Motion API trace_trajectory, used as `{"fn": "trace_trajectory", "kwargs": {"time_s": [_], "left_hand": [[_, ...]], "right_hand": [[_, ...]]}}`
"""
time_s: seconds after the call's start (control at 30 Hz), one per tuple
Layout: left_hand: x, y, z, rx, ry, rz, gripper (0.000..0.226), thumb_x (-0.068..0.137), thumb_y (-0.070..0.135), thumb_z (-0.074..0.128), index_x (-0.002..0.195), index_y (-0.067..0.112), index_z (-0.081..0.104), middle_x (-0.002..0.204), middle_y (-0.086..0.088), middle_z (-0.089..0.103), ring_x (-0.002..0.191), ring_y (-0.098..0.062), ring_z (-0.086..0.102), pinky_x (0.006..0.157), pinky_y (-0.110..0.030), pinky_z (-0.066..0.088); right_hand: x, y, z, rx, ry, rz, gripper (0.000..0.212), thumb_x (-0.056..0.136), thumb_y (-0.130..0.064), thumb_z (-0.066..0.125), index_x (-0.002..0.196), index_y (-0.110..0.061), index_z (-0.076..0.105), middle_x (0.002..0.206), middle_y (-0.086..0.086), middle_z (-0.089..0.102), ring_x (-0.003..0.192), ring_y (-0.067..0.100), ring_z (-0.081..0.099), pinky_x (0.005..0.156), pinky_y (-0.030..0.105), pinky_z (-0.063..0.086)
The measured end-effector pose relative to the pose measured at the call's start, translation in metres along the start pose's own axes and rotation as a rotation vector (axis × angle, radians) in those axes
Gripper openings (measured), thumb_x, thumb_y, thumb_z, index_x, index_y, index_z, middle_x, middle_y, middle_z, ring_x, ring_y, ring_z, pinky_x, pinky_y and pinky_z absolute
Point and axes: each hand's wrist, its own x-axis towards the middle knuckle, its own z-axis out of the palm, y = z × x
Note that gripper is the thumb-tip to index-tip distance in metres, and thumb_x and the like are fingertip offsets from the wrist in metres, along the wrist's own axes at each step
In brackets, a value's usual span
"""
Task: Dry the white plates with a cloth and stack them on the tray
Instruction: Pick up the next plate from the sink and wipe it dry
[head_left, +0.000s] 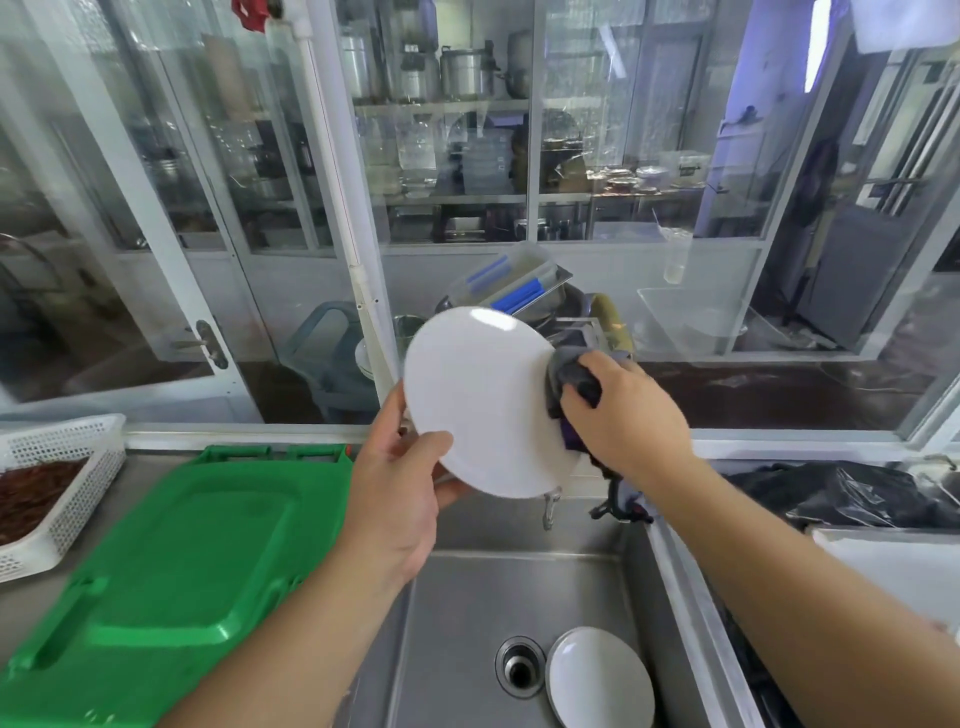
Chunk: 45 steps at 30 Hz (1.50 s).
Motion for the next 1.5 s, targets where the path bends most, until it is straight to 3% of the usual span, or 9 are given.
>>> {"fn": "trace_trajectory", "kwargs": {"time_s": [0.13, 0.27, 0.4, 0.57, 0.67, 0.83, 1.0, 1.2, 1.5], "left_hand": [[0.001, -0.003, 0.002, 0.014, 0.032, 0.067, 0.068, 0.091, -0.008, 0.056, 0.135, 0.044, 0.063, 0.117, 0.009, 0.075, 0.101, -0.019, 0.074, 0.068, -0.043, 0.063], [-0.004, -0.013, 0.008, -0.004, 0.022, 0.092, 0.073, 0.078, 0.004, 0.060, 0.137, 0.047, 0.060, 0.127, 0.006, 0.072, 0.118, -0.025, 0.067, 0.074, -0.044, 0.063], [-0.010, -0.028, 0.014, -0.060, 0.012, 0.082, 0.074, 0.076, 0.000, 0.058, 0.136, 0.044, 0.060, 0.129, 0.008, 0.070, 0.118, -0.020, 0.068, 0.079, -0.050, 0.063], [-0.016, -0.033, 0.018, -0.057, -0.086, 0.082, 0.072, 0.076, -0.003, 0.060, 0.133, 0.040, 0.061, 0.132, 0.007, 0.069, 0.121, -0.020, 0.068, 0.083, -0.050, 0.062], [-0.013, -0.024, 0.016, 0.008, -0.171, 0.020, 0.073, 0.075, 0.004, 0.069, 0.136, 0.042, 0.058, 0.135, 0.005, 0.067, 0.121, -0.024, 0.068, 0.081, -0.052, 0.062], [0.006, 0.012, 0.002, 0.098, -0.140, -0.143, 0.035, 0.091, 0.024, 0.066, 0.117, 0.045, 0.072, 0.125, -0.002, 0.074, 0.115, -0.034, 0.068, 0.073, -0.048, 0.063], [0.010, 0.021, -0.006, 0.161, -0.191, -0.196, 0.046, 0.103, 0.001, 0.051, 0.116, 0.037, 0.075, 0.122, -0.010, 0.075, 0.107, -0.034, 0.073, 0.075, -0.051, 0.065], [0.003, -0.001, 0.017, 0.048, -0.098, -0.036, 0.055, 0.099, -0.012, 0.049, 0.122, 0.033, 0.068, 0.110, 0.003, 0.076, 0.097, -0.020, 0.075, 0.070, -0.050, 0.064], [-0.019, -0.045, 0.026, 0.000, -0.080, 0.016, 0.075, 0.077, -0.005, 0.060, 0.134, 0.044, 0.050, 0.117, 0.010, 0.075, 0.112, -0.015, 0.072, 0.081, -0.049, 0.063]], "right_hand": [[-0.036, -0.006, 0.018, 0.394, -0.068, 0.311, 0.027, 0.094, -0.048, 0.060, 0.119, -0.040, 0.052, 0.093, -0.014, 0.067, 0.079, 0.007, 0.061, 0.064, 0.030, 0.048], [-0.058, -0.020, 0.032, 1.107, -0.052, 0.730, 0.021, 0.092, -0.036, 0.072, 0.110, -0.044, 0.065, 0.097, 0.000, 0.077, 0.083, 0.019, 0.073, 0.063, 0.037, 0.059], [-0.066, -0.026, 0.040, 1.588, 0.036, 0.902, 0.022, 0.094, -0.019, 0.078, 0.113, -0.029, 0.072, 0.096, 0.007, 0.081, 0.071, 0.022, 0.076, 0.063, 0.036, 0.061], [-0.053, -0.020, 0.035, 1.528, 0.116, 0.824, 0.032, 0.092, -0.010, 0.076, 0.121, -0.022, 0.071, 0.099, 0.013, 0.079, 0.071, 0.027, 0.074, 0.061, 0.039, 0.060], [-0.043, -0.014, 0.026, 1.424, 0.120, 0.765, 0.029, 0.088, -0.010, 0.078, 0.108, -0.031, 0.074, 0.082, 0.006, 0.078, 0.063, 0.024, 0.073, 0.055, 0.039, 0.059], [-0.031, 0.005, 0.001, 1.262, 0.048, 0.592, 0.037, 0.086, -0.010, 0.078, 0.111, -0.037, 0.073, 0.073, 0.006, 0.075, 0.055, 0.023, 0.069, 0.052, 0.039, 0.055], [-0.026, 0.012, -0.020, 1.143, 0.015, 0.468, 0.037, 0.080, -0.017, 0.080, 0.107, -0.042, 0.074, 0.073, 0.004, 0.076, 0.056, 0.024, 0.072, 0.049, 0.043, 0.058], [-0.037, 0.002, 0.008, 1.347, 0.061, 0.658, 0.023, 0.092, -0.014, 0.076, 0.107, -0.030, 0.068, 0.067, 0.006, 0.070, 0.050, 0.020, 0.064, 0.050, 0.035, 0.050], [-0.069, -0.013, 0.048, 1.436, 0.158, 0.898, 0.032, 0.090, -0.014, 0.078, 0.119, -0.024, 0.069, 0.101, 0.015, 0.077, 0.070, 0.028, 0.074, 0.057, 0.036, 0.060]]}}
